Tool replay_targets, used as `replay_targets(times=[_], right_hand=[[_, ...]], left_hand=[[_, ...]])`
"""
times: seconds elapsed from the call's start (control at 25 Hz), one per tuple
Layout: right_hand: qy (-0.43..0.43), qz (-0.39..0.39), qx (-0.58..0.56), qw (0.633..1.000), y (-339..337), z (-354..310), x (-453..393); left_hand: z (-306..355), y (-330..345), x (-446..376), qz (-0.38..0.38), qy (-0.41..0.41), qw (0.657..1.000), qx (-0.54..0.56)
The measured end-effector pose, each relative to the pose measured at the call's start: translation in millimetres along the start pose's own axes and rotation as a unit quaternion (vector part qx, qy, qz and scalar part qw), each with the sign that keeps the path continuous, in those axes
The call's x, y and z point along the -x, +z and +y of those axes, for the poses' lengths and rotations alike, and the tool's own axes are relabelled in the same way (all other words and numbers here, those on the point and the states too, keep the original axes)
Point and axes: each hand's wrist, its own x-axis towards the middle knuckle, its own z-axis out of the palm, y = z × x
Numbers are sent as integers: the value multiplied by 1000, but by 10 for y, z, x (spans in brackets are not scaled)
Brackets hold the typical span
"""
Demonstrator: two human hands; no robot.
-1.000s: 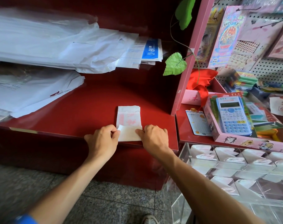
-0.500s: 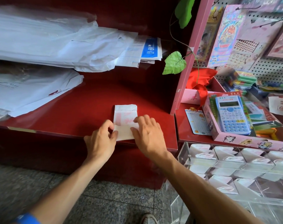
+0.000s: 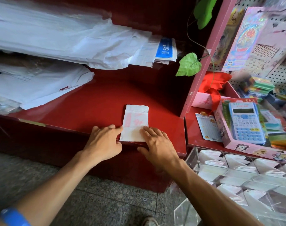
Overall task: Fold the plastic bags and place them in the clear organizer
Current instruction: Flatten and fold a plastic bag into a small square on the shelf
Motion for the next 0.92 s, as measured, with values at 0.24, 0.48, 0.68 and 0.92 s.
replay_targets(times=[0.24,0.48,0.68,0.92], right_hand=[[18,79,-141,987,19,50,-43],[122,117,-299,939,-45,120,-68],[204,116,-350,907,-87,96,-105],[191,125,-305,925,-83,87,-180]], left_hand=[[-190,150,25,90,115,986,84],[-194,62,5,34,8,948,317],[-53,34,6,55,-90,913,395],[49,37,7,35,-114,919,376]])
